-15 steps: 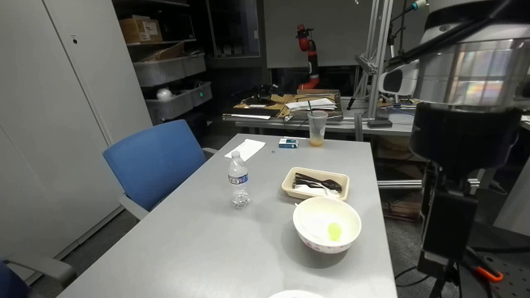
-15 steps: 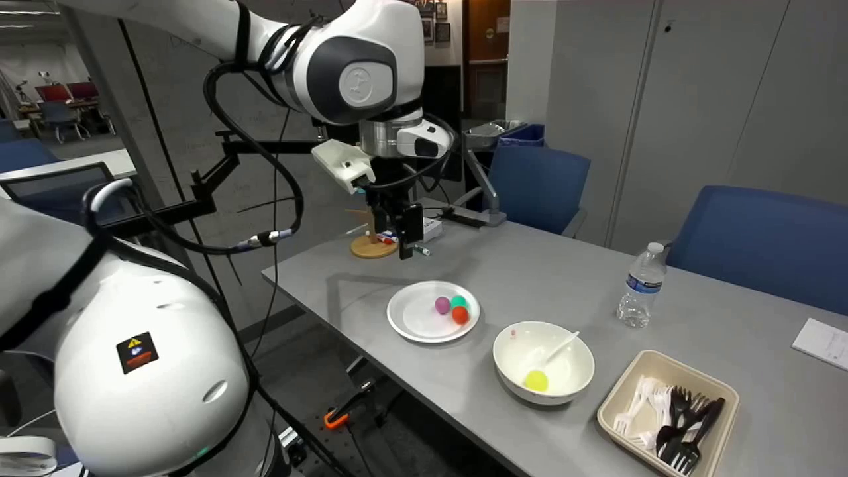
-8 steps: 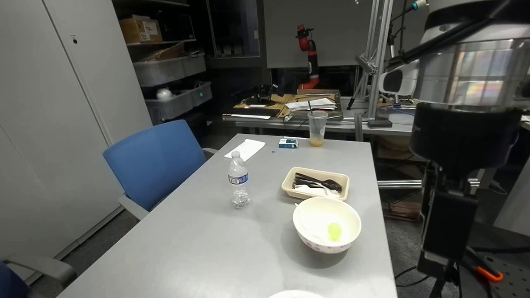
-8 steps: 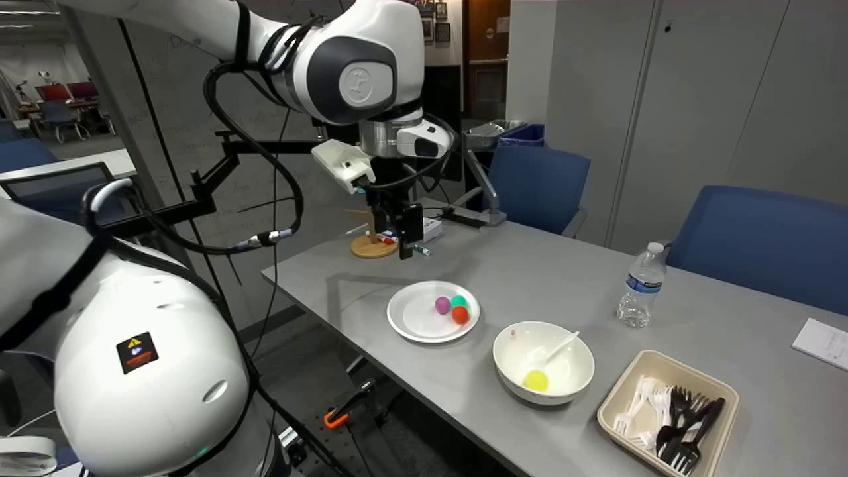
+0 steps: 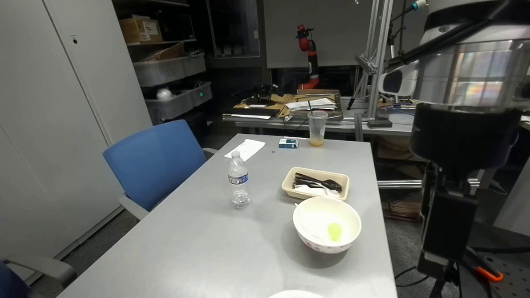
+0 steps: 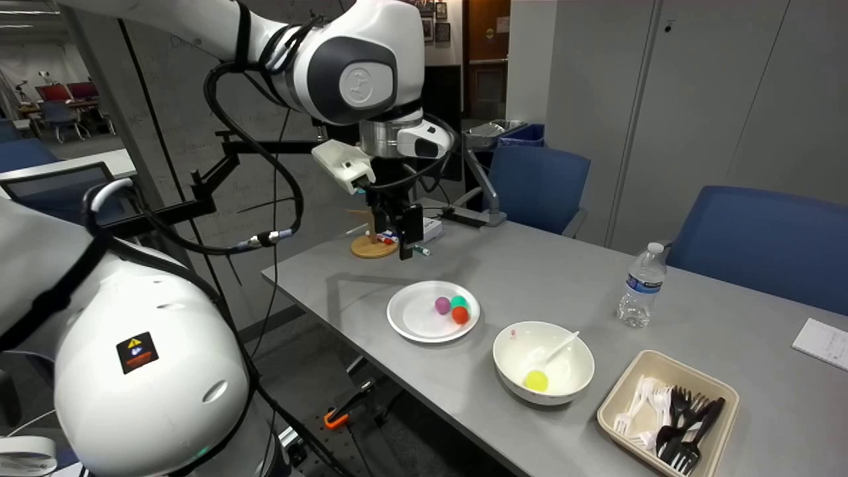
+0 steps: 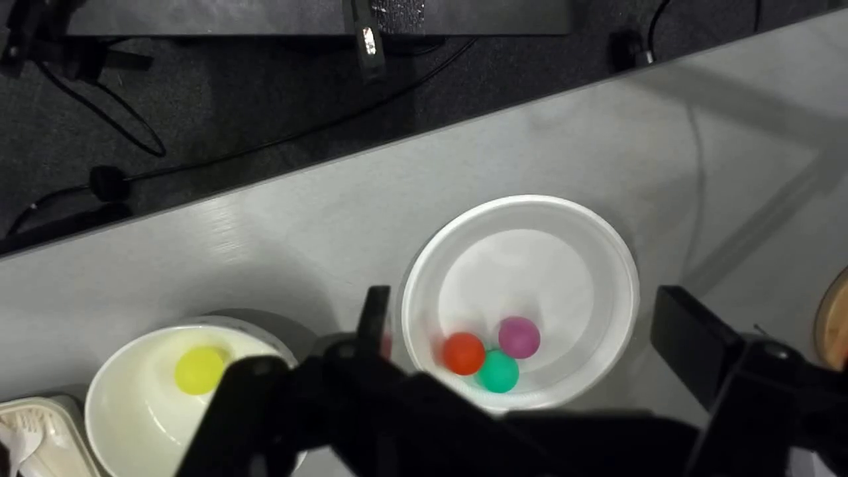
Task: Pick the red ball and put it in the bowl
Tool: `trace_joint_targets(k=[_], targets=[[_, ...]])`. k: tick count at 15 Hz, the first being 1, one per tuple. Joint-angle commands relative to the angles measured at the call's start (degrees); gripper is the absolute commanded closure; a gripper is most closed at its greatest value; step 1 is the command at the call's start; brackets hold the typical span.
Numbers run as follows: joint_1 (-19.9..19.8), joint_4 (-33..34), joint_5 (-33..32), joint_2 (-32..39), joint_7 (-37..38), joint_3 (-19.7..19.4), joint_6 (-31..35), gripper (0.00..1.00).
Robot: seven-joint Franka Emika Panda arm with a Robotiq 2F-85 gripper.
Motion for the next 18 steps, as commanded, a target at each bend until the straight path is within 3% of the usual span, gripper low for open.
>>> trace_joint_targets(k=[1, 2, 8, 18], targets=[[0.0, 0.1, -0.9, 0.0, -1.3, -0.1, 0.1, 0.00], [-0.6, 3.3, -0.9, 5.7, -2.8, -0.8, 1.9, 0.00], [-1.9, 9.1, -5.0, 16.7, -2.5, -0.1, 8.0, 0.00], [-0.7, 16.1, -8.3, 33.5, -2.0, 0.2, 17.8, 0.00]])
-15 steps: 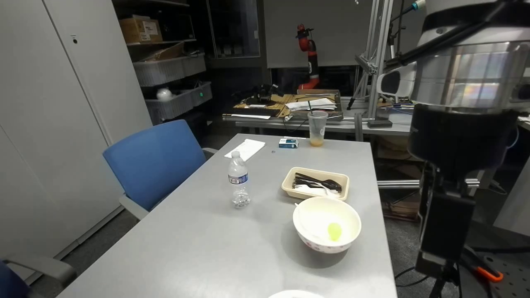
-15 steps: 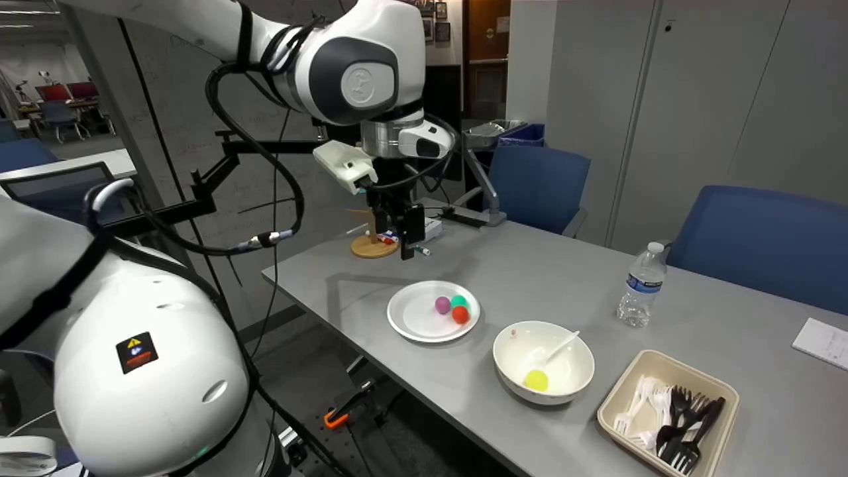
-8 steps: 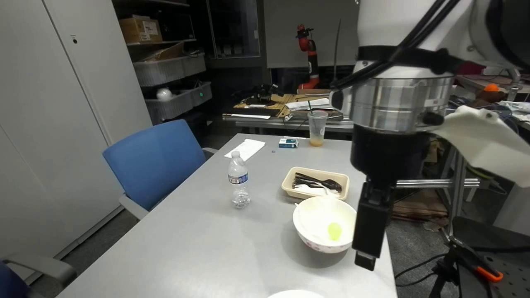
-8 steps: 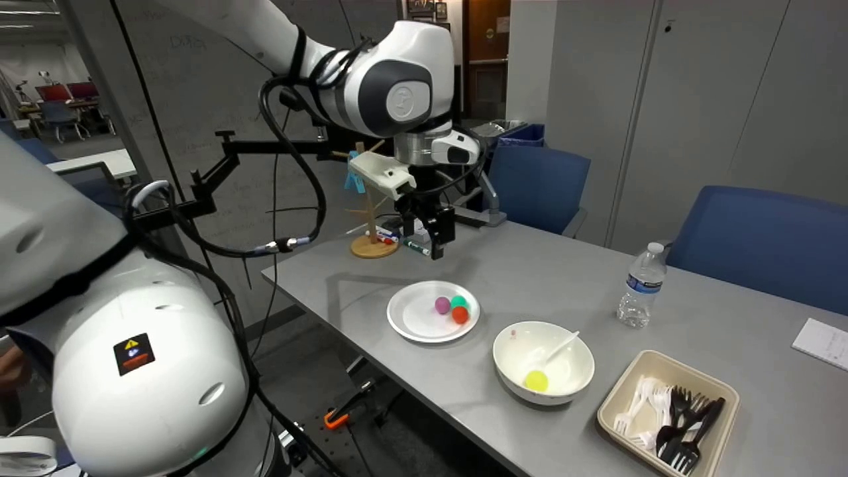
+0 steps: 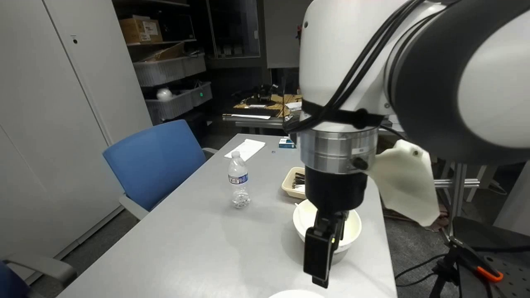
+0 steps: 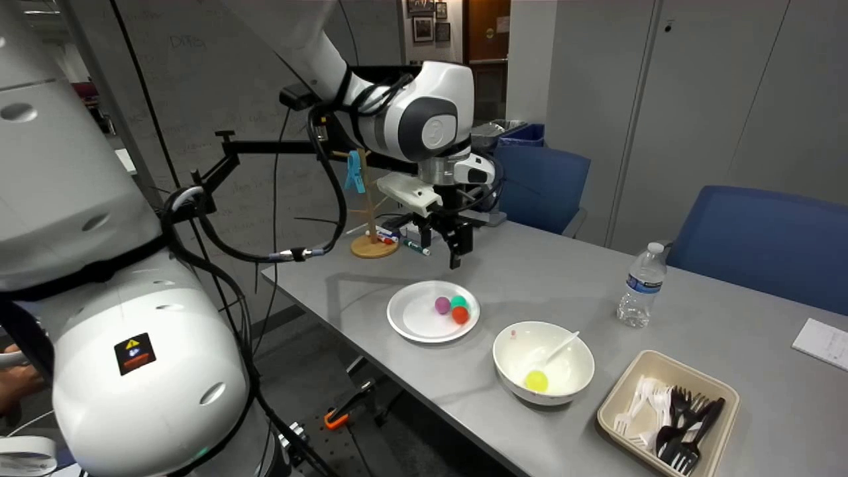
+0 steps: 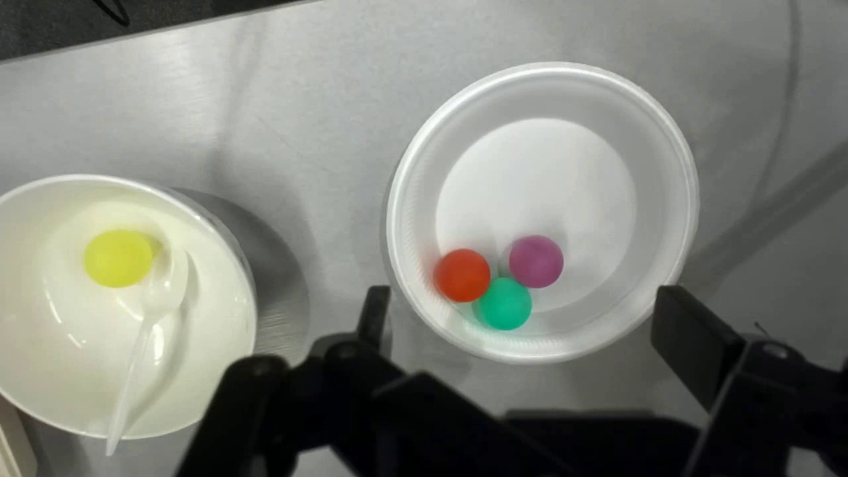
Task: Pick the red ball and put it in the bowl
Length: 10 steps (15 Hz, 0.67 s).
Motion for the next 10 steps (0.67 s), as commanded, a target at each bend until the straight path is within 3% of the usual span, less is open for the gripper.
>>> trace_joint_targets(k=[1, 10], targets=[[0.2, 3.2, -1.4, 6.4, 0.0, 0.3, 4.1, 0.00], [0.7, 4.6, -1.8, 15.5, -1.0, -0.1, 11.3, 0.00]])
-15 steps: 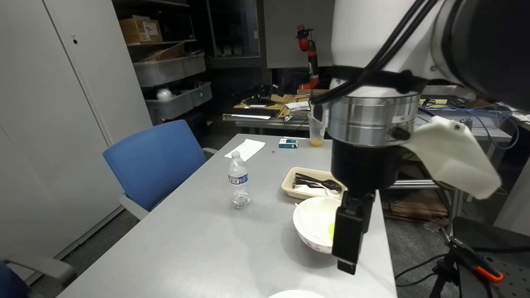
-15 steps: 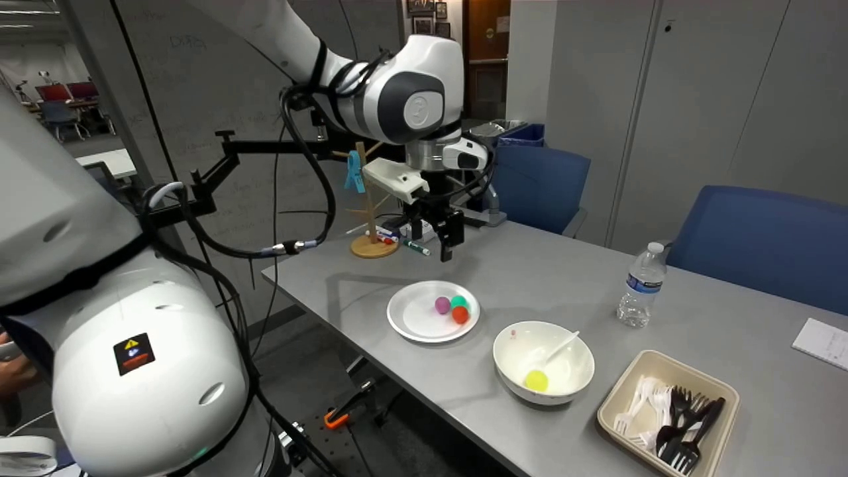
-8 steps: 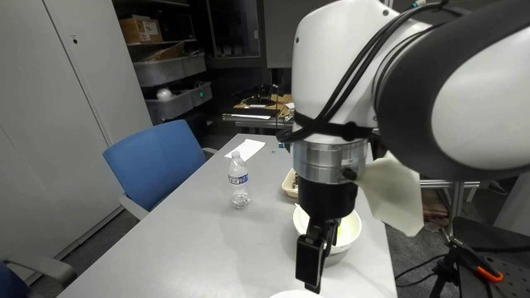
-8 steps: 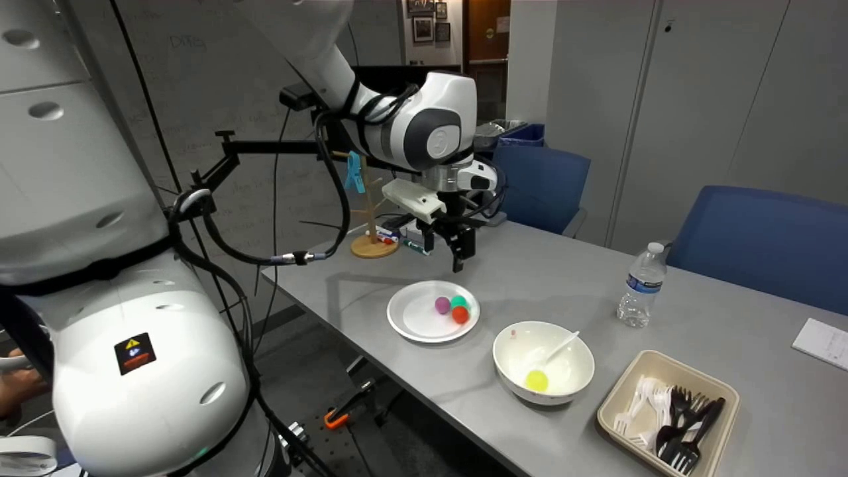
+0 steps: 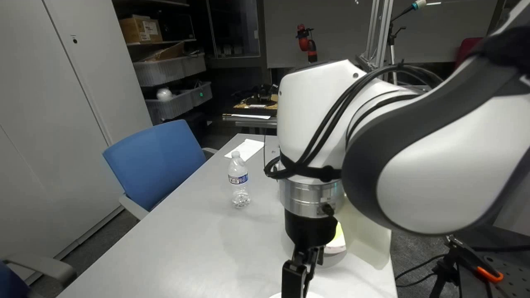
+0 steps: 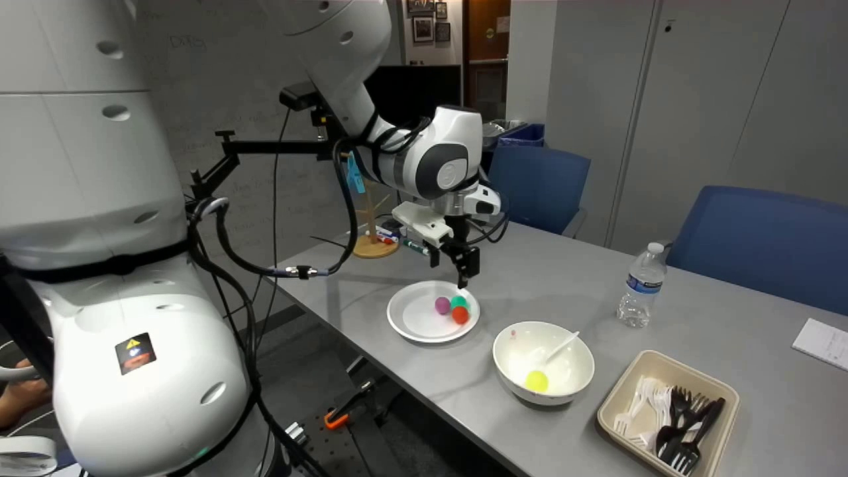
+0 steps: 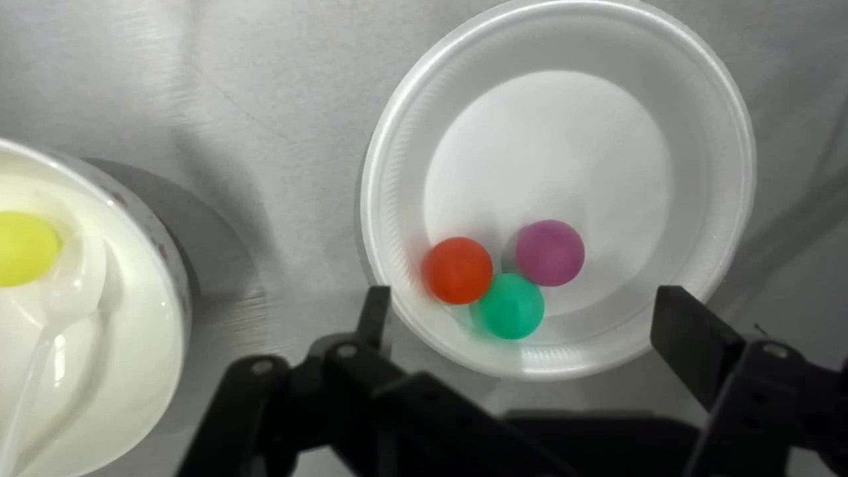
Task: Pick the red ball and put it in the bowl
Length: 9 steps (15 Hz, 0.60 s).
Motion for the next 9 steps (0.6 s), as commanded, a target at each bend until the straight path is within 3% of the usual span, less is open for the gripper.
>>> trace_joint_targets(k=[1, 7, 9], targets=[[0.6, 1.7, -0.5, 3.4, -0.9, -0.2, 1.5, 0.00], [0.4, 1.0, 0.1, 2.7, -0.3, -0.4, 0.5, 0.00], [0.1, 1.5, -0.1, 3.3, -3.5, -0.2, -0.1, 0.00]])
